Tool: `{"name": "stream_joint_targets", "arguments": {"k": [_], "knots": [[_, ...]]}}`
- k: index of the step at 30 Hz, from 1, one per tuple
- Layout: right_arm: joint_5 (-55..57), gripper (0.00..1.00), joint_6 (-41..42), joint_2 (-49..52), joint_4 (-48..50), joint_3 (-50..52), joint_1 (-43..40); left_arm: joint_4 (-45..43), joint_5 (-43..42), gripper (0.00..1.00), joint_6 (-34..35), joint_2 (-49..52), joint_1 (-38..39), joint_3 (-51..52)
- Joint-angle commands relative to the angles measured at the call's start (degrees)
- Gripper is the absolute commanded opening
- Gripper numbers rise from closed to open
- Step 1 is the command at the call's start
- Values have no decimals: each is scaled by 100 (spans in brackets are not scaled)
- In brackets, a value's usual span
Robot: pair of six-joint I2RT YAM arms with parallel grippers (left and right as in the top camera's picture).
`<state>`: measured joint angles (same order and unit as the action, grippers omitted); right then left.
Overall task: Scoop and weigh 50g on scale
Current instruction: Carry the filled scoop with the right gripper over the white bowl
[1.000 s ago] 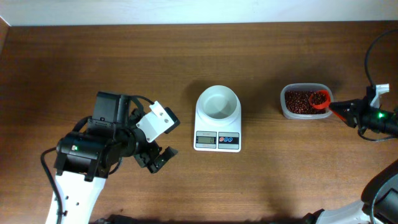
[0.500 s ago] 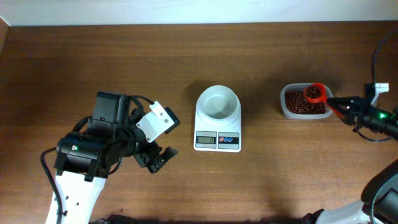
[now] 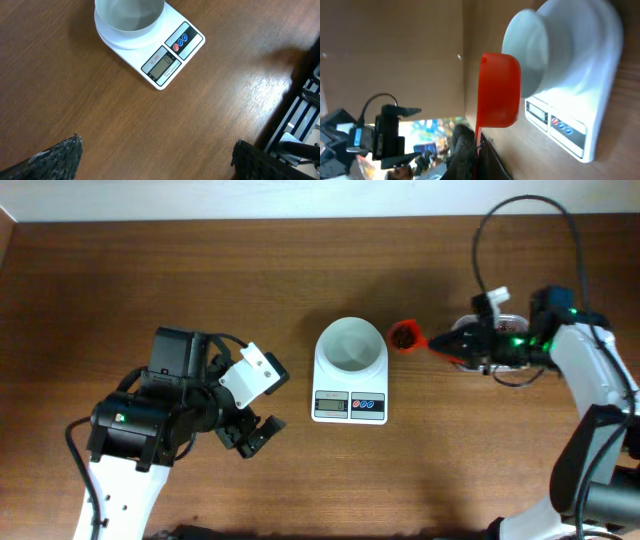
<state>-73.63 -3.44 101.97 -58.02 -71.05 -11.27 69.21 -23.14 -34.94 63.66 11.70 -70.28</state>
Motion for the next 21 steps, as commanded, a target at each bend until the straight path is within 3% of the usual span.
{"name": "stream_joint_targets", "arguments": {"k": [1, 8, 15, 21], "knots": [[-184, 4, -61, 52, 114, -31, 422, -11, 2, 99, -92, -2, -26, -96], [-120, 4, 566, 52, 960, -31, 876, -11, 2, 99, -92, -2, -24, -96], [525, 4, 562, 52, 1508, -31, 1158, -11, 2, 99, -92, -2, -26, -96], [1808, 4, 516, 52, 1989, -31, 1572, -9, 2, 99, -92, -2, -24, -96]]}}
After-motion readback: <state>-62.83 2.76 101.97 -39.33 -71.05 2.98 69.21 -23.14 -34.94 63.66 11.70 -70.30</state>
